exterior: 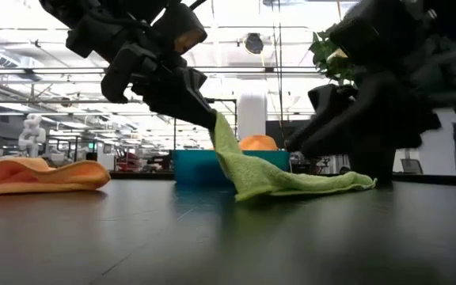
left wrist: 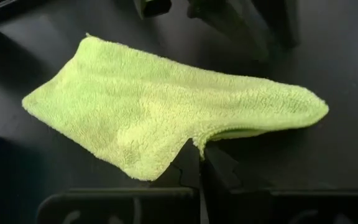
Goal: Fold microfiber towels
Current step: Fold the green microfiber cloth
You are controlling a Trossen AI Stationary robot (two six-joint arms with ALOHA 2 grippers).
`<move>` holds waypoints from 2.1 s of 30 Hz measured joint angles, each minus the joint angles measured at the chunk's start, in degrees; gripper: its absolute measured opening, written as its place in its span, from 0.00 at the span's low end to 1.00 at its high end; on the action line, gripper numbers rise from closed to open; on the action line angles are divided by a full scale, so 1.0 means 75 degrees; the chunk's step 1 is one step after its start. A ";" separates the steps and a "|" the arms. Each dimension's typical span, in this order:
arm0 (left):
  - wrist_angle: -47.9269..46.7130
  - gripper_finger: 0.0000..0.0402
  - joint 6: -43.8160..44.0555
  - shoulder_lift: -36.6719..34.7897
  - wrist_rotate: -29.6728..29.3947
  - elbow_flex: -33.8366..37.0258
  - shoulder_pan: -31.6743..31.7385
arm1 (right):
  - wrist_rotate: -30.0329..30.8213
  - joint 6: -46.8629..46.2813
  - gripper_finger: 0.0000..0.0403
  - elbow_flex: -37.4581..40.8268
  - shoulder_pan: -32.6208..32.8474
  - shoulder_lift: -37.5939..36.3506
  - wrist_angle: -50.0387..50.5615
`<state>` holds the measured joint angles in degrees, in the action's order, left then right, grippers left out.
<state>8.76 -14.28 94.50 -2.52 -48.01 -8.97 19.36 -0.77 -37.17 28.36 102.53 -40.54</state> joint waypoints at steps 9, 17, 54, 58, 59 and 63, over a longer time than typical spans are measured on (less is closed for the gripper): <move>-0.0296 0.00 0.0103 0.0000 -0.0028 0.0000 0.0012 | 0.0030 0.0212 0.58 -0.0377 -0.0034 0.0713 0.0112; -0.0274 0.00 0.0294 0.0001 -0.0038 -0.0001 0.0038 | 0.0939 0.0986 0.68 -0.1143 -0.0122 0.1504 0.0555; -0.1222 0.00 0.1397 0.0003 0.0163 0.0000 -0.1146 | -0.0297 -0.0752 0.00 -0.0889 0.0349 -0.0064 0.1753; -0.0766 0.00 0.1876 0.0003 0.0162 -0.0006 -0.1869 | -0.1093 -0.1283 0.00 -0.0367 0.0516 -0.0392 0.0976; -0.0583 0.00 0.1973 0.0003 0.0162 -0.0011 -0.2047 | -0.1331 -0.1417 0.00 -0.0208 0.0553 -0.0429 0.0687; 0.0071 0.00 0.2091 0.0003 0.0157 -0.0199 -0.2633 | -0.1977 -0.1838 0.00 0.0296 0.0775 -0.0460 -0.0741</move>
<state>9.30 1.40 94.52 -1.34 -49.50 -28.72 4.53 -14.55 -34.96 34.17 99.08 -46.10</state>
